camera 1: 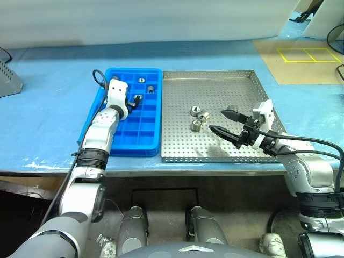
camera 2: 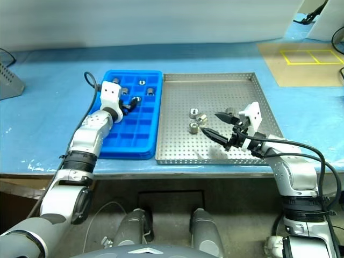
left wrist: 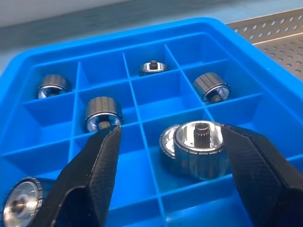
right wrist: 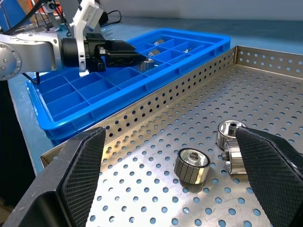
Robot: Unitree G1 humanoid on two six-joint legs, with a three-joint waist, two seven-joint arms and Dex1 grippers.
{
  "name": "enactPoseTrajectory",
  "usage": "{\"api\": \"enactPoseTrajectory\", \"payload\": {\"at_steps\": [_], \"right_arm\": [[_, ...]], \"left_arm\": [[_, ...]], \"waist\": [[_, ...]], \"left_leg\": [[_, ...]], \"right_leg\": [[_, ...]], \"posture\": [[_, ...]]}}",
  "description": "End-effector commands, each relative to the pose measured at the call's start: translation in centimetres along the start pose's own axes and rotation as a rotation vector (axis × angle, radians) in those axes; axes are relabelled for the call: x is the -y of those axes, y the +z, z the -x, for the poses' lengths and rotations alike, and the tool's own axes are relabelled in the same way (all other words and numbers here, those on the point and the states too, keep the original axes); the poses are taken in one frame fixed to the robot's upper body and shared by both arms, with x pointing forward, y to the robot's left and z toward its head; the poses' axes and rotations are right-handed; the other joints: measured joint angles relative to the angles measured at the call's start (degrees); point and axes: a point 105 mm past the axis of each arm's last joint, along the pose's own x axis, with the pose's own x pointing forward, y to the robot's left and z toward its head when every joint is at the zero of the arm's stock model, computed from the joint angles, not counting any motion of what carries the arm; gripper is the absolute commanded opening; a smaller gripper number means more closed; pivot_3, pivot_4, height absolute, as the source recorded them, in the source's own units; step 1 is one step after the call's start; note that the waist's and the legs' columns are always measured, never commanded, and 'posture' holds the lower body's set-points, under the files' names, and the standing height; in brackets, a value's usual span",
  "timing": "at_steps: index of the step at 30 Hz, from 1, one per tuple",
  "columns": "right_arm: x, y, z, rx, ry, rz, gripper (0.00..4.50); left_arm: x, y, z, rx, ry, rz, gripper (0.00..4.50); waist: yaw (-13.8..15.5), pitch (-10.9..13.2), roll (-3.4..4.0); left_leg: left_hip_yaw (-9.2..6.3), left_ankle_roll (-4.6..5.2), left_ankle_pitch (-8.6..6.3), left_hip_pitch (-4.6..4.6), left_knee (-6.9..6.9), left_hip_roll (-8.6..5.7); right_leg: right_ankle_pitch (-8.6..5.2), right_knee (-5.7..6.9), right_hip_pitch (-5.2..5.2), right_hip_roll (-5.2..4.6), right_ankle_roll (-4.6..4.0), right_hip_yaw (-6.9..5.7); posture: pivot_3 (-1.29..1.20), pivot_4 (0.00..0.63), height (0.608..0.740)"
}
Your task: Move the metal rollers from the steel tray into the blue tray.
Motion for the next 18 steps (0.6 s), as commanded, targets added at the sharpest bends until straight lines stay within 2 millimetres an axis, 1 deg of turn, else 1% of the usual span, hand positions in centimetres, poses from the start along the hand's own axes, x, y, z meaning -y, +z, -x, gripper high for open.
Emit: {"api": "enactPoseTrajectory", "payload": {"at_steps": [1, 8, 11, 13, 14, 15, 18], "right_arm": [[-0.5, 1.2, -0.1, 0.033, 0.022, 0.033, 4.5], [-0.5, 1.2, 0.1, 0.033, 0.014, 0.032, 4.5], [-0.5, 1.2, 0.2, 0.032, 0.011, 0.031, 4.5], [-0.5, 1.2, 0.3, 0.031, 0.009, 0.031, 4.5], [-0.5, 1.2, 0.3, 0.031, 0.008, 0.03, 4.5], [-0.5, 1.2, 0.3, 0.031, 0.008, 0.03, 4.5], [-0.6, 1.2, 0.3, 0.032, 0.008, 0.028, 4.5]], "left_arm": [[-0.4, 0.0, -0.7, 0.012, 0.009, 0.02, 3.54], [-0.3, -3.1, -1.3, -0.081, 0.004, 0.049, 3.54], [0.1, -3.1, -1.4, -0.075, -0.011, 0.053, 2.95], [0.2, -2.8, -1.5, -0.059, -0.017, 0.048, 2.33], [0.3, -2.5, -1.5, -0.048, -0.019, 0.048, 1.95], [0.3, -2.3, -1.5, -0.036, -0.017, 0.049, 1.71], [0.5, -1.7, -1.5, -0.005, -0.036, 0.07, 1.71]], "waist": [[0.0, 0.0, 0.0], [-0.4, 0.0, 0.03], [-0.4, 0.0, 0.03], [-0.4, 0.0, 0.03], [-0.4, 0.0, 0.04], [-0.4, 0.0, 0.04], [-0.4, 0.0, 0.04]], "left_leg": [[0.0, 0.0, 0.0, 0.0, 0.01, -0.01], [-0.02, 0.0, 0.0, 0.03, -0.01, -0.01], [-0.02, -0.01, -0.01, 0.16, 0.0, -0.02], [-0.01, -0.17, -0.1, 0.21, 0.0, -0.03], [-0.01, -0.18, -0.1, 0.22, 0.0, -0.03], [-0.01, -0.18, -0.1, 0.22, 0.0, -0.03], [-0.01, -0.18, -0.1, 0.22, 0.0, -0.02]], "right_leg": [[0.0, 0.0, 0.0, 0.0, 0.0, 0.0], [0.0, 0.01, 0.01, 0.02, 0.01, 0.0], [0.0, 0.0, 0.16, 0.0, 0.01, 0.01], [0.0, 0.0, 0.19, -0.01, 0.01, 0.03], [0.0, 0.0, 0.19, -0.01, 0.01, 0.03], [0.0, 0.01, 0.19, 0.0, 0.01, 0.03], [0.0, 0.01, 0.19, 0.0, 0.01, 0.03]], "posture": [[-0.3, 0.15, 0.74], [-0.31, 0.15, 0.74], [-0.32, 0.15, 0.74], [-0.32, 0.15, 0.74], [-0.32, 0.15, 0.74], [-0.32, 0.15, 0.74], [-0.31, 0.15, 0.74]]}}
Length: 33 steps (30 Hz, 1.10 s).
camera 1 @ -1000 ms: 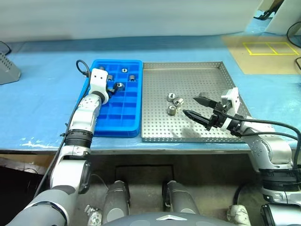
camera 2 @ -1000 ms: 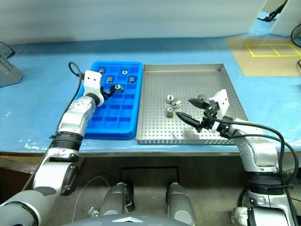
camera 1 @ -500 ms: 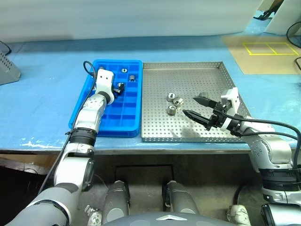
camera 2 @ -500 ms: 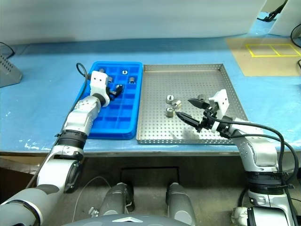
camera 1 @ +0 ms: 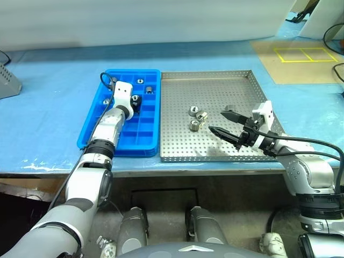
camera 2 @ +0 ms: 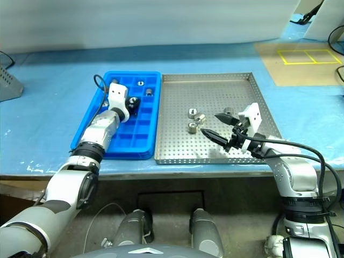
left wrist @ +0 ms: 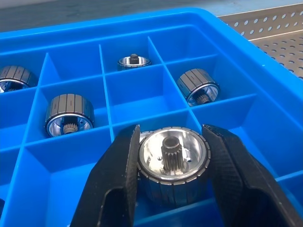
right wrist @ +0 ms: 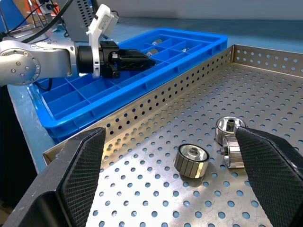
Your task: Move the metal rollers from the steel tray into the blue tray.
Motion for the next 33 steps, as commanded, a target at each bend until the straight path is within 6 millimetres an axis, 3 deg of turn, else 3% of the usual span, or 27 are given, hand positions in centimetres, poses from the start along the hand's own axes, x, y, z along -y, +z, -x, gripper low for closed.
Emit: {"api": "enactPoseTrajectory", "payload": {"at_steps": [1, 5, 10, 15, 23, 24, 25, 26, 27, 29, 31, 33], "right_arm": [[-0.4, 1.3, 0.2, 0.039, 0.012, 0.032, 4.5], [-0.3, 1.3, 0.1, 0.045, 0.017, 0.032, 4.5], [-0.1, 2.0, -0.3, 0.078, 0.022, 0.036, 4.5], [0.4, 4.6, -0.4, 0.19, 0.026, -0.009, 4.5], [0.9, 6.6, -0.3, 0.24, 0.042, -0.08, 4.5], [1.2, 5.7, -3.9, 0.225, 0.011, -0.121, 4.5], [0.8, 5.1, -9.3, 0.223, -0.006, -0.163, 4.5], [-0.6, 5.1, -13.5, 0.208, 0.004, -0.176, 4.5], [-1.9, 4.9, -16.3, 0.181, 0.015, -0.185, 4.5], [-2.2, 4.5, -18.0, 0.164, 0.01, -0.221, 4.5], [-2.3, 4.3, -18.7, 0.169, 0.008, -0.245, 4.5], [-2.5, 4.1, -19.1, 0.169, 0.017, -0.241, 4.5]], "left_arm": [[0.2, 0.2, 0.3, 0.026, -0.029, 0.045, 1.71], [-0.4, 1.4, 0.9, 0.093, -0.029, 0.078, 1.71], [-1.8, 2.8, 1.9, 0.192, -0.018, 0.3, 1.71], [-1.4, 3.6, 2.8, 0.25, -0.078, 0.447, 1.71], [0.0, 5.9, 3.7, 0.359, -0.163, 0.578, 1.71], [0.2, 6.0, 3.8, 0.366, -0.176, 0.597, 1.71], [0.3, 6.2, 3.9, 0.372, -0.184, 0.61, 1.71], [0.3, 6.2, 4.0, 0.375, -0.189, 0.619, 1.71], [0.4, 6.4, 4.1, 0.38, -0.197, 0.636, 1.71], [0.6, 6.8, 4.3, 0.395, -0.219, 0.678, 1.71], [1.0, 7.2, 4.6, 0.413, -0.254, 0.741, 1.71], [1.4, 7.5, 4.8, 0.421, -0.282, 0.761, 1.71]], "waist": [[0.0, 0.0, 0.0], [0.0, 0.0, -0.02], [0.0, 0.0, -0.05], [0.0, 0.1, -0.07], [0.9, 0.1, -0.09], [0.8, 0.1, -0.1], [-0.5, 0.1, -0.29], [-2.0, 0.1, -0.4], [-2.3, 0.1, -0.35], [-1.9, 0.2, -0.28], [-0.4, 0.2, -0.31], [0.8, 0.2, -0.31]], "left_leg": [[0.0, 0.0, 0.0, -0.01, 0.0, 0.0], [0.0, 0.08, 0.03, -0.16, -0.04, 0.0], [0.01, 0.2, 0.08, -0.43, -0.09, 0.01], [0.02, 0.2, 0.08, -0.42, -0.05, 0.02], [0.02, 0.2, 0.08, -0.42, -0.04, 0.02], [0.02, 0.2, 0.08, -0.42, -0.04, 0.02], [0.04, 0.2, 0.09, -0.36, -0.04, 0.02], [0.1, 0.16, 0.1, -0.17, 0.01, 0.06], [0.16, 0.03, 0.15, -0.14, 0.13, 0.09], [0.01, -0.59, 0.33, -0.49, -0.03, 0.09], [-0.15, -0.91, 0.6, -0.57, -0.46, 0.26], [-0.16, -0.68, 0.79, -0.68, -0.56, 0.26]], "right_leg": [[0.0, -0.01, 0.0, 0.0, 0.0, 0.0], [0.0, -0.07, -0.12, 0.0, 0.0, 0.0], [0.0, -0.07, -0.42, 0.01, 0.0, -0.03], [0.0, -0.05, -0.42, 0.01, -0.01, -0.03], [0.0, -0.05, -0.39, 0.0, -0.01, -0.03], [0.0, -0.05, -0.39, 0.0, -0.01, -0.03], [0.0, -0.03, -0.37, 0.0, -0.01, 0.0], [0.02, 0.15, -0.38, 0.05, -0.03, 0.13], [0.1, 0.4, -0.56, 0.05, -0.15, 0.1], [0.14, 0.91, -1.34, 0.02, -0.24, 0.03], [0.08, 0.88, -1.46, 0.14, -0.35, -0.2], [0.0, 0.86, -1.46, 0.14, -0.44, -0.26]], "posture": [[-0.31, 0.15, 0.74], [-0.29, 0.15, 0.74], [-0.27, 0.15, 0.74], [-0.26, 0.15, 0.74], [-0.24, 0.15, 0.74], [-0.24, 0.15, 0.74], [-0.23, 0.15, 0.74], [-0.23, 0.15, 0.74], [-0.23, 0.15, 0.74], [-0.23, 0.15, 0.74], [-0.22, 0.15, 0.74], [-0.22, 0.15, 0.74]]}}
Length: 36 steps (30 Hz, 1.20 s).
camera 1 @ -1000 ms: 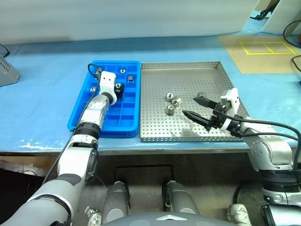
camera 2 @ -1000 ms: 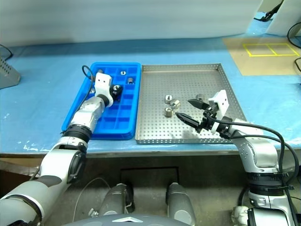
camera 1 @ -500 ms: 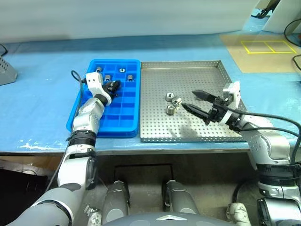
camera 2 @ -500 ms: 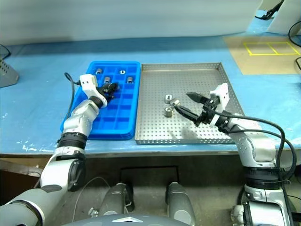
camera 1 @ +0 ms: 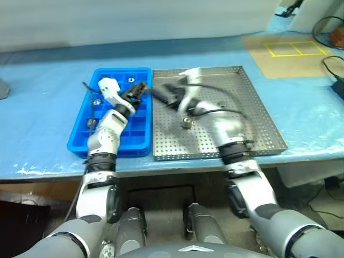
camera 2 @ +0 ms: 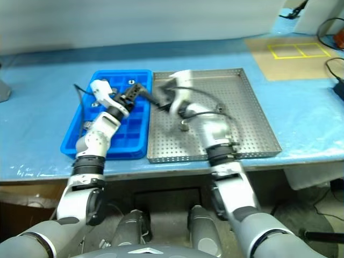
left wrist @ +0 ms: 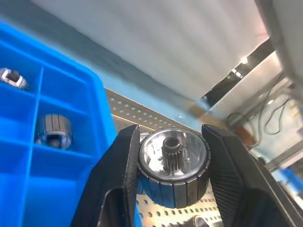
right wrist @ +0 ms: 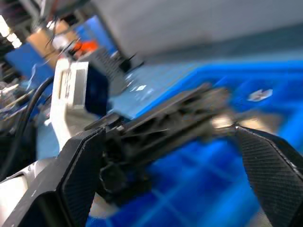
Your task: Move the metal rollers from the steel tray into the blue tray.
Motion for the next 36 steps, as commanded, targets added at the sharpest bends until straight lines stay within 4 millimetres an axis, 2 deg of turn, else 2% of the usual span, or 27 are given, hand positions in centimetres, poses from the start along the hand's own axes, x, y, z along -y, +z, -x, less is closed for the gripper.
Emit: {"api": "enactPoseTrajectory", "payload": {"at_steps": [1, 5, 10, 15, 17, 22, 30, 36], "right_arm": [[2.1, 1.3, 1.0, 0.049, -0.076, 0.042, 4.5], [2.0, 1.0, 0.9, 0.049, -0.064, 0.029, 4.5], [1.3, 2.1, 1.5, 0.107, 0.007, 0.01, 4.5], [0.5, 3.0, 2.4, 0.122, 0.086, 0.126, 4.5], [0.5, 3.2, 2.9, 0.108, 0.096, 0.192, 4.5], [1.0, 3.2, 4.2, 0.06, 0.112, 0.318, 4.5], [1.7, 2.8, 6.0, -0.015, 0.143, 0.445, 4.5], [2.2, 2.8, 6.8, -0.037, 0.149, 0.458, 4.5]], "left_arm": [[1.6, 3.2, 0.4, 0.107, -0.077, 0.014, 1.71], [1.9, 3.1, 0.6, 0.1, -0.094, 0.033, 1.71], [2.0, 4.0, 1.0, 0.112, -0.086, -0.037, 1.71], [2.2, 4.7, 1.7, 0.094, -0.078, -0.255, 1.71], [2.2, 4.8, 2.2, 0.071, -0.076, -0.391, 1.71], [2.3, 5.5, 3.5, 0.071, -0.072, -0.588, 1.71], [-0.1, 5.7, 6.0, 0.037, 0.056, -0.75, 1.71], [-3.2, 4.9, 7.4, -0.025, 0.212, -0.875, 1.71]], "waist": [[0.9, 0.0, -0.02], [1.2, 0.0, -0.08], [1.0, 0.1, -0.12], [1.0, 0.1, -0.13], [1.0, 0.1, -0.13], [1.1, 0.1, -0.13], [1.2, 0.1, -0.13], [1.6, 0.1, -0.13]], "left_leg": [[0.01, 0.04, -0.02, -0.1, 0.06, -0.07], [0.05, 0.44, -0.29, -0.54, 0.55, -0.18], [0.09, 0.67, -0.44, -0.39, 0.61, -0.11], [0.07, 0.39, -0.27, -0.14, 0.59, 0.02], [0.06, 0.36, -0.24, -0.11, 0.59, 0.04], [0.06, 0.34, -0.23, -0.07, 0.59, 0.02], [0.04, 0.34, -0.23, -0.04, 0.62, 0.03], [0.02, 0.36, -0.23, -0.06, 0.65, 0.02]], "right_leg": [[0.01, -0.02, 0.0, -0.03, 0.01, 0.02], [0.11, -0.15, 0.01, -0.14, 0.16, 0.15], [0.04, -0.02, 0.01, -0.16, 0.05, 0.16], [0.04, 0.13, 0.04, -0.07, 0.06, 0.16], [0.06, 0.15, 0.05, -0.05, 0.08, 0.17], [0.07, 0.12, 0.11, -0.04, 0.09, 0.18], [0.07, 0.18, 0.12, -0.04, 0.09, 0.18], [0.07, 0.19, 0.12, -0.04, 0.09, 0.17]], "posture": [[-0.22, 0.15, 0.74], [-0.22, 0.15, 0.74], [-0.22, 0.15, 0.74], [-0.21, 0.15, 0.74], [-0.21, 0.15, 0.74], [-0.18, 0.15, 0.74], [-0.1, 0.15, 0.74], [-0.08, 0.15, 0.74]]}}
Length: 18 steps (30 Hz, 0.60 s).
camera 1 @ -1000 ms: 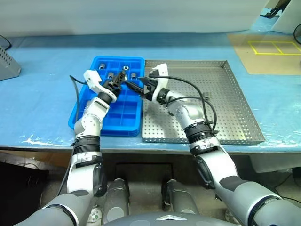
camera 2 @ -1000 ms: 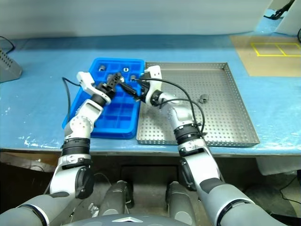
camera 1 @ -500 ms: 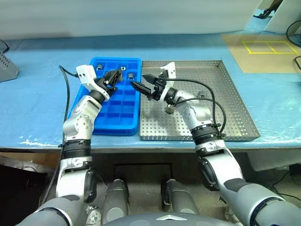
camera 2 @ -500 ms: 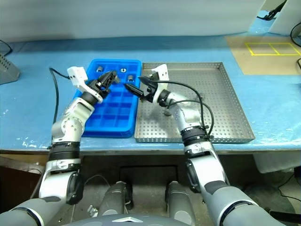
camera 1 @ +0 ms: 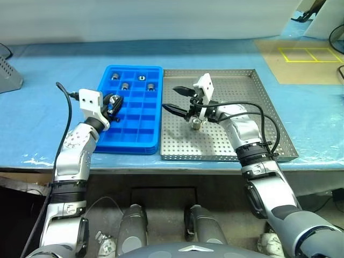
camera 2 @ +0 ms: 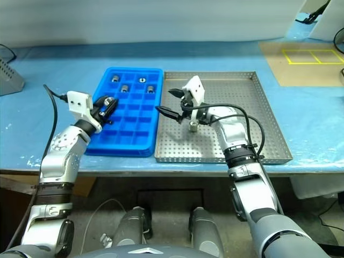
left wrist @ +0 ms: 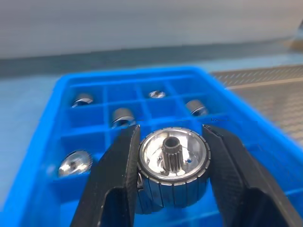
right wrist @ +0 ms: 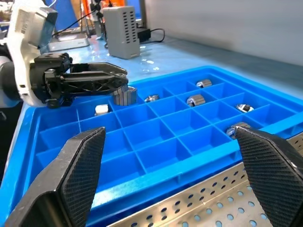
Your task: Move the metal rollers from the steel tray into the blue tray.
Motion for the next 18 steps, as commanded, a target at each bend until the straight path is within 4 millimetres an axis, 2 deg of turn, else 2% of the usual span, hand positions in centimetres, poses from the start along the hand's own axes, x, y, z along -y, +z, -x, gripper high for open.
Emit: {"api": "enactPoseTrajectory", "payload": {"at_steps": [1, 8, 10, 11, 15, 18], "right_arm": [[-0.2, 1.2, 0.2, 0.035, 0.013, 0.049, 4.5], [-0.7, 0.9, 0.0, 0.039, 0.019, 0.039, 4.5], [-0.8, 0.8, 0.0, 0.038, 0.016, 0.035, 4.5], [-0.9, 0.7, 0.0, 0.038, 0.014, 0.033, 4.5], [-0.9, 0.5, 0.1, 0.036, 0.0, 0.024, 4.5], [-1.1, 0.2, 0.0, 0.031, 0.001, 0.014, 4.5]], "left_arm": [[-0.6, 0.8, 0.2, 0.039, 0.055, -0.081, 1.71], [-1.4, 1.0, 0.2, 0.098, 0.13, -0.06, 1.71], [-1.5, 1.5, 0.1, 0.134, 0.129, 0.004, 1.71], [-1.5, 1.8, 0.1, 0.153, 0.13, 0.049, 1.71], [-1.6, 3.1, 0.2, 0.255, 0.083, 0.424, 1.71], [-0.7, 4.2, 0.2, 0.3, -0.004, 0.644, 1.71]], "waist": [[0.2, 0.0, 0.0], [0.9, 0.0, 0.0], [1.0, 0.0, 0.0], [1.0, 0.0, 0.0], [1.3, 0.0, -0.01], [1.3, 0.0, -0.01]], "left_leg": [[0.0, 0.0, 0.0, 0.0, 0.01, 0.0], [-0.01, 0.01, -0.01, 0.02, 0.09, 0.01], [-0.01, 0.02, -0.01, 0.02, 0.1, 0.01], [-0.01, 0.02, -0.01, 0.02, 0.11, 0.02], [-0.01, 0.02, -0.02, 0.01, 0.17, -0.01], [0.0, -0.13, -0.11, 0.01, 0.18, -0.02]], "right_leg": [[0.0, 0.0, 0.0, 0.0, 0.0, 0.0], [0.0, 0.03, 0.04, 0.0, 0.0, 0.0], [0.0, 0.06, 0.04, 0.0, 0.0, 0.0], [0.0, 0.07, 0.04, 0.0, 0.0, 0.0], [0.01, 0.1, 0.05, -0.01, -0.01, 0.01], [0.01, 0.14, 0.05, -0.01, -0.01, 0.01]], "posture": [[-0.08, 0.15, 0.74], [-0.09, 0.15, 0.74], [-0.09, 0.15, 0.74], [-0.09, 0.15, 0.74], [-0.1, 0.15, 0.74], [-0.1, 0.15, 0.74]]}}
